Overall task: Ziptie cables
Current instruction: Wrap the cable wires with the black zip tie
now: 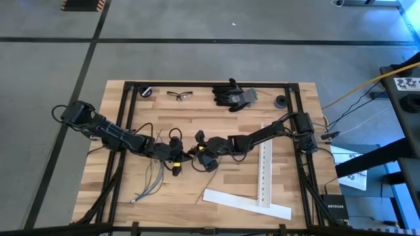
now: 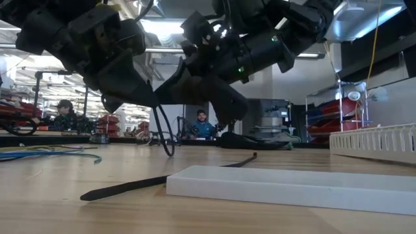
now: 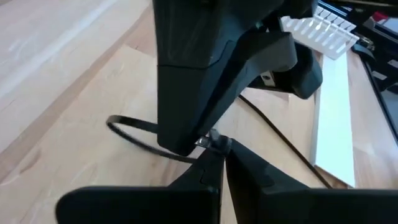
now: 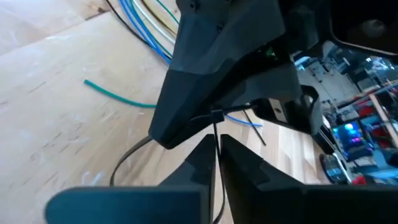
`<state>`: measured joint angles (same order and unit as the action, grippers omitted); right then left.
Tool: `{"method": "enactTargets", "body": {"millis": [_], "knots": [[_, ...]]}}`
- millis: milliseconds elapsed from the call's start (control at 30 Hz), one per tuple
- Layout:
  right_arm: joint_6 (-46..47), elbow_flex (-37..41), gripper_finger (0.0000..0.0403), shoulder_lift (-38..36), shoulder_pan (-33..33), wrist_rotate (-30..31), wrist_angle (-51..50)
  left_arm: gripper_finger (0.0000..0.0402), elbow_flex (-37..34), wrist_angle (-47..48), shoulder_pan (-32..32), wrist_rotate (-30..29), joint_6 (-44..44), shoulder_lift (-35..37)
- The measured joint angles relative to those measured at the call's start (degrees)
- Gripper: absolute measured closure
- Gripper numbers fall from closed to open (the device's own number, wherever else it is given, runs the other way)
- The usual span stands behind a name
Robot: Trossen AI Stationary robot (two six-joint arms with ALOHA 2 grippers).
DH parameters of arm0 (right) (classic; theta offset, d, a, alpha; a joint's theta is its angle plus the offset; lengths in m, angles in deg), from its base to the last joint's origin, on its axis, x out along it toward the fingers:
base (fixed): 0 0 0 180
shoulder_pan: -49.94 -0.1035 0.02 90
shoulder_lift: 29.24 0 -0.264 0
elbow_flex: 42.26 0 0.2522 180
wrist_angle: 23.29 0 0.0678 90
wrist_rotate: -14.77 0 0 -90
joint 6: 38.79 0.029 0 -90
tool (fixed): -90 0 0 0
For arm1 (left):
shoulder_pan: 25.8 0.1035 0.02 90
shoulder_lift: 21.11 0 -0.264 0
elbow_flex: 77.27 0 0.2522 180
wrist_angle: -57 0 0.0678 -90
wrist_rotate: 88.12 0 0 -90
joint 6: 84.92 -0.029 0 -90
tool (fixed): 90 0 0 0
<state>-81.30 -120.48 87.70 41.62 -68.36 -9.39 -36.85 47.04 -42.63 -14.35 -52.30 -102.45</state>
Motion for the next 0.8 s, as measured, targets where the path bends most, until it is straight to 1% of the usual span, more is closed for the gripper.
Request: {"method": "enactTargets", "body": {"millis": [200, 300, 400, 533, 633, 733, 800], "knots": [[-1.4, -0.02, 0.0402, 0.0, -1.74, 3.0, -2.27, 0.0402, 0.0, 0.15, 1.36, -0.11, 0.31, 0.0], [-1.49, -0.04, 0.0402, 0.52, -2.88, 6.79, -3.06, 0.0402, 0.0, 0.5, 2.1, 0.0, 0.4, -0.02], [-2.09, -0.04, 0.0402, 0.57, -3.57, 7.67, -4.87, 0.0402, -0.07, 0.69, 2.53, 0.13, 0.21, -0.09], [-6.05, -0.02, 0.0402, 0.61, -4.39, 11.43, -5.22, 0.0402, -0.07, 1.17, 3.33, -0.12, 0.55, -0.09], [-8.21, -0.04, 0.0402, 0.66, -4.34, 11.49, -5.33, 0.0402, -0.04, 1.99, 4.09, -0.28, 1.29, -0.04], [-8.36, -0.04, 0.0403, 0.91, -4.34, 11.45, -5.06, 0.0402, -0.04, 1.9, 4.61, 1.76, 0.29, -0.04], [-8.44, -0.02, 0.0403, 1.23, -4.44, 12.91, -3.71, 0.0402, -0.04, 2.08, 4.84, 3.31, 0.16, -0.32]]}}
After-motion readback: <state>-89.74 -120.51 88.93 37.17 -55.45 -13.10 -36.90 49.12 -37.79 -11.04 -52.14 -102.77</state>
